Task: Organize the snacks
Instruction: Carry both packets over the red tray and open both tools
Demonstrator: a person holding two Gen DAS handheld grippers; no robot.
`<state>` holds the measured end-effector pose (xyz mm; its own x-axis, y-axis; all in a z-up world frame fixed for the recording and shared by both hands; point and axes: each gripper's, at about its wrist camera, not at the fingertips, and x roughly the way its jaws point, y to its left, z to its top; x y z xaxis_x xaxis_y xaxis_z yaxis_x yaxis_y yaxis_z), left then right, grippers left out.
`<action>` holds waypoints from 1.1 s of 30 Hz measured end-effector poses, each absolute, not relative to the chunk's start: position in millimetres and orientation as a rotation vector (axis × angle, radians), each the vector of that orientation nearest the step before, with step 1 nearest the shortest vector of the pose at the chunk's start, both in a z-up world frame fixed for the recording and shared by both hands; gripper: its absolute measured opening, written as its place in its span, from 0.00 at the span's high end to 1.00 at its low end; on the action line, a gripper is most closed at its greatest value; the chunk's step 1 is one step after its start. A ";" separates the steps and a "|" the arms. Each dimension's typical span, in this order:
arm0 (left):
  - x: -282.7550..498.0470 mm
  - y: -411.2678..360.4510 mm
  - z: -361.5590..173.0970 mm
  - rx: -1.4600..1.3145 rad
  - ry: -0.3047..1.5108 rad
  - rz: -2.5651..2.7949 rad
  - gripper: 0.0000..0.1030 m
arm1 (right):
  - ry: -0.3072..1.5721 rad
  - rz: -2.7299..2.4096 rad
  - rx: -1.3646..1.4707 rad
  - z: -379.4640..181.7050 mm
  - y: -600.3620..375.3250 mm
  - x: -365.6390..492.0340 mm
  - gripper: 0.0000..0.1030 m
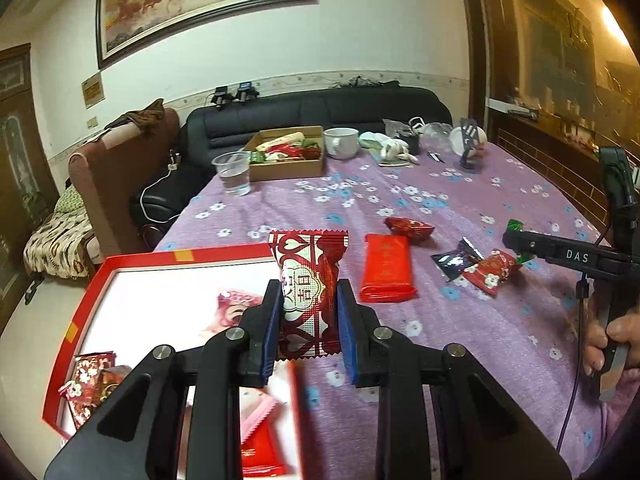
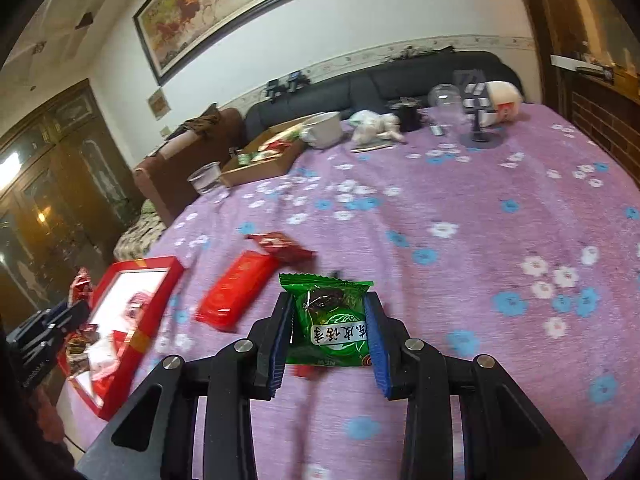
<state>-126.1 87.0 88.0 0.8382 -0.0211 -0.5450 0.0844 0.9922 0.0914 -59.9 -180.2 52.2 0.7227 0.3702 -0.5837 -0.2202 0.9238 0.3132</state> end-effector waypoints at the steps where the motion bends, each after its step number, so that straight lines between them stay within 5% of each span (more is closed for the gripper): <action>1: -126.6 91.3 87.8 0.107 0.575 -0.049 0.77 | 0.690 0.343 0.222 53.6 -172.0 -59.9 0.65; 20: -146.6 217.2 73.3 0.005 0.571 0.249 0.77 | 0.746 0.727 0.072 55.8 41.4 -78.1 0.66; 33: -149.8 246.4 55.7 -0.025 0.594 0.298 0.77 | 0.793 0.808 0.035 36.4 100.0 -86.0 0.66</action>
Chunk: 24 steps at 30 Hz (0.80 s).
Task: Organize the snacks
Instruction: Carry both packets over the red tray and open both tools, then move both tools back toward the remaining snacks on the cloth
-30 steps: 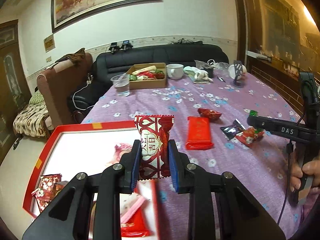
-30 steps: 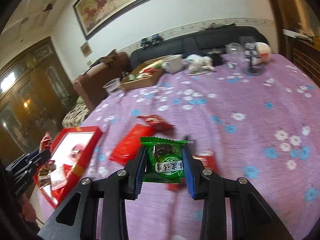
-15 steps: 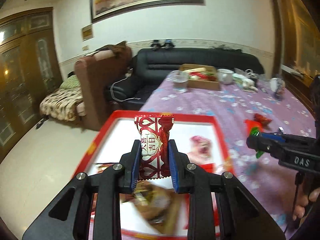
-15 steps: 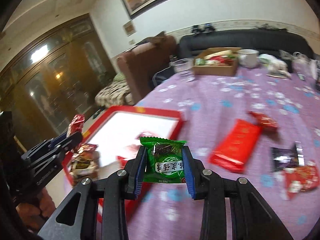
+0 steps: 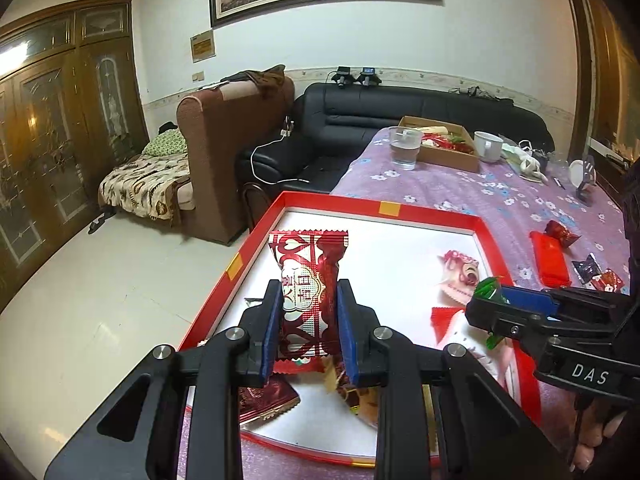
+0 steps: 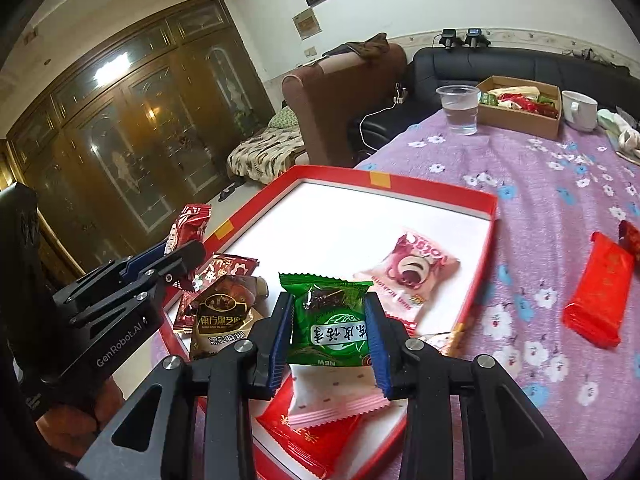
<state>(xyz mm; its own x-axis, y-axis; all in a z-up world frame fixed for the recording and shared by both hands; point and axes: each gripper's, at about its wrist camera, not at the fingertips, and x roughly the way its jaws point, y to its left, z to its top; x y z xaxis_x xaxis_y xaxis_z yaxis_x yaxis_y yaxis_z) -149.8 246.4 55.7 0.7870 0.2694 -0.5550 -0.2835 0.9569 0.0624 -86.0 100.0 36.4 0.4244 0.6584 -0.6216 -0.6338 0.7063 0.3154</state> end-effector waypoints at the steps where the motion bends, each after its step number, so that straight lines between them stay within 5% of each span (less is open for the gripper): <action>1: -150.2 248.3 54.6 -0.025 0.596 0.299 0.77 | 0.794 0.807 0.035 35.5 101.0 -85.3 0.66; 12: -144.7 246.9 50.1 -0.015 0.615 0.340 0.74 | 0.806 0.824 0.068 33.9 98.3 -82.4 0.63; 16: -145.8 247.9 51.5 -0.013 0.614 0.374 0.52 | 0.797 0.813 0.118 38.0 85.5 -78.2 0.52; 24: -147.3 237.3 56.0 -0.014 0.600 0.346 0.34 | 0.736 0.689 0.188 54.4 22.0 -61.7 0.52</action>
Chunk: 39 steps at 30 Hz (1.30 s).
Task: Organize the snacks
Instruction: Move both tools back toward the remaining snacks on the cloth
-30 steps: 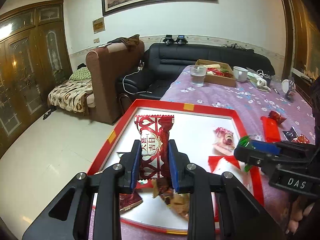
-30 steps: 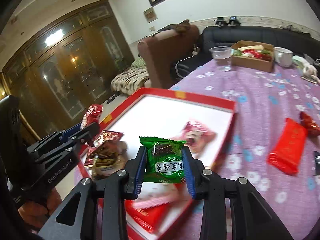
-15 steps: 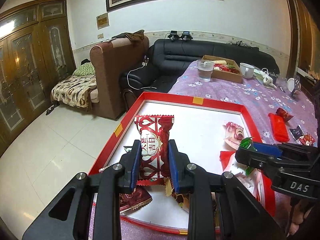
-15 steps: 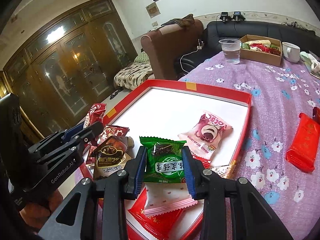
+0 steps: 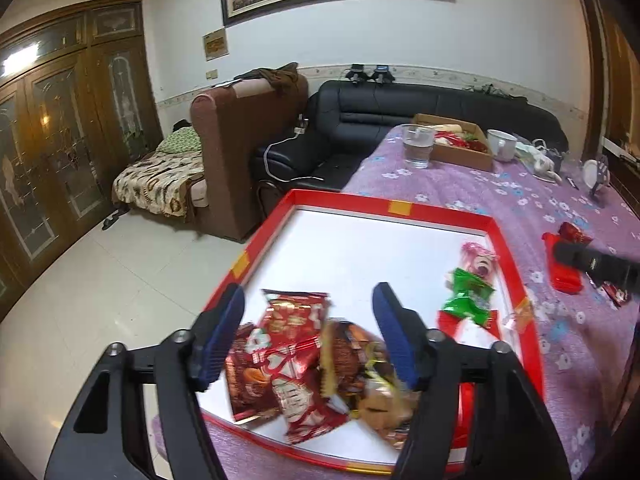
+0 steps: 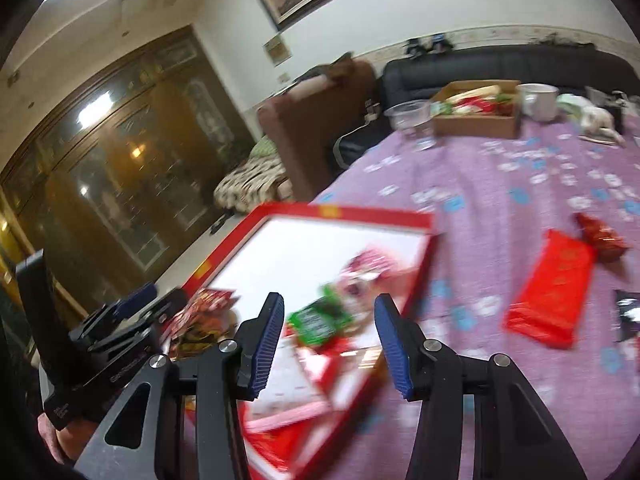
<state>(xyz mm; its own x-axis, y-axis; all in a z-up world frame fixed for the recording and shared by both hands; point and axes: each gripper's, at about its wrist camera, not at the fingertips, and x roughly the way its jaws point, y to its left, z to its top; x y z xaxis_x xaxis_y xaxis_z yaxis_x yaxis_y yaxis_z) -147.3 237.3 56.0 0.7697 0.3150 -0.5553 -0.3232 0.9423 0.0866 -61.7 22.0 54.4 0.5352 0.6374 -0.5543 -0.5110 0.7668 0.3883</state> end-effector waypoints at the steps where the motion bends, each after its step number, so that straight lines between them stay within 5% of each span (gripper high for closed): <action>1: -146.3 231.1 55.4 -0.004 0.602 0.332 0.34 | 0.726 0.660 0.199 55.8 8.8 -58.3 0.52; 17: -131.4 132.3 54.2 0.171 0.640 0.151 0.32 | 0.743 0.212 0.484 40.3 -236.7 -28.0 0.44; 39: -116.8 65.8 41.3 0.303 0.696 0.059 0.31 | 0.998 0.410 0.578 13.1 -221.6 -23.0 0.44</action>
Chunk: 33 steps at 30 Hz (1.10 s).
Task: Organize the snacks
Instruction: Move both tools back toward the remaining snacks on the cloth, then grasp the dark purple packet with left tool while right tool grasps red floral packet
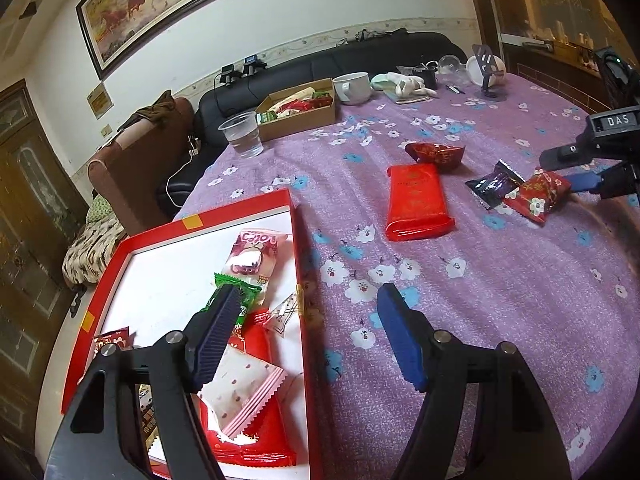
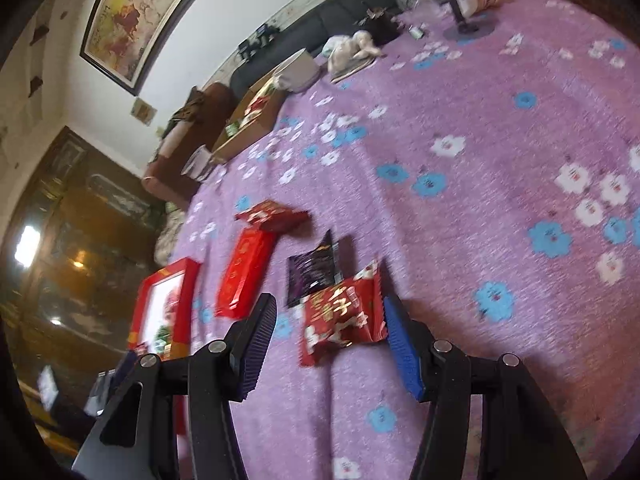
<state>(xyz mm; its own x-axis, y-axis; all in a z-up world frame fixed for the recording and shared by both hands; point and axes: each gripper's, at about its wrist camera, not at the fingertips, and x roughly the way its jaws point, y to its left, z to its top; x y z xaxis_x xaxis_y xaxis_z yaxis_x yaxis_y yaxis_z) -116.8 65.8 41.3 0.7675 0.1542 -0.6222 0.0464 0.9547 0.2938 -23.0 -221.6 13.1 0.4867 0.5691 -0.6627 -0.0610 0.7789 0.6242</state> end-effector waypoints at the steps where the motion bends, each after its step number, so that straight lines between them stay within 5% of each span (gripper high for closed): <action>1: -115.7 66.0 40.6 0.300 0.699 0.060 0.31 | 1.012 0.414 0.587 10.7 -220.7 -22.1 0.44; 9: -111.1 51.7 30.9 0.299 0.722 0.014 0.31 | 1.025 0.401 0.630 -3.7 -207.3 -15.1 0.44; 11: -111.7 46.9 29.3 0.306 0.724 0.000 0.31 | 1.003 0.370 0.583 -3.1 -201.3 -14.8 0.51; 13: -111.3 43.7 29.2 0.309 0.726 -0.011 0.31 | 1.000 0.326 0.545 -5.8 -199.1 -13.5 0.76; 18: -99.6 26.9 39.1 0.324 0.716 -0.083 0.31 | 0.983 0.356 0.682 -7.9 -218.4 -13.7 0.83; 26: -46.1 -37.3 48.8 0.447 0.702 -0.339 0.32 | 0.784 0.280 0.919 5.8 -275.2 -28.4 0.83; 33: -8.6 -85.4 31.9 0.574 0.773 -0.482 0.32 | 0.803 0.284 1.032 -4.1 -293.6 -24.5 0.83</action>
<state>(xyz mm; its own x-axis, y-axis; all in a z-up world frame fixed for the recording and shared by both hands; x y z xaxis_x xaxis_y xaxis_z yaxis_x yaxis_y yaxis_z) -8.6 -85.4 31.9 0.6238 -0.1928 -0.7575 0.5952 0.7453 0.3005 -24.5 -293.6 -4.1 0.6885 0.5625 -0.4578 0.1495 0.5076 0.8485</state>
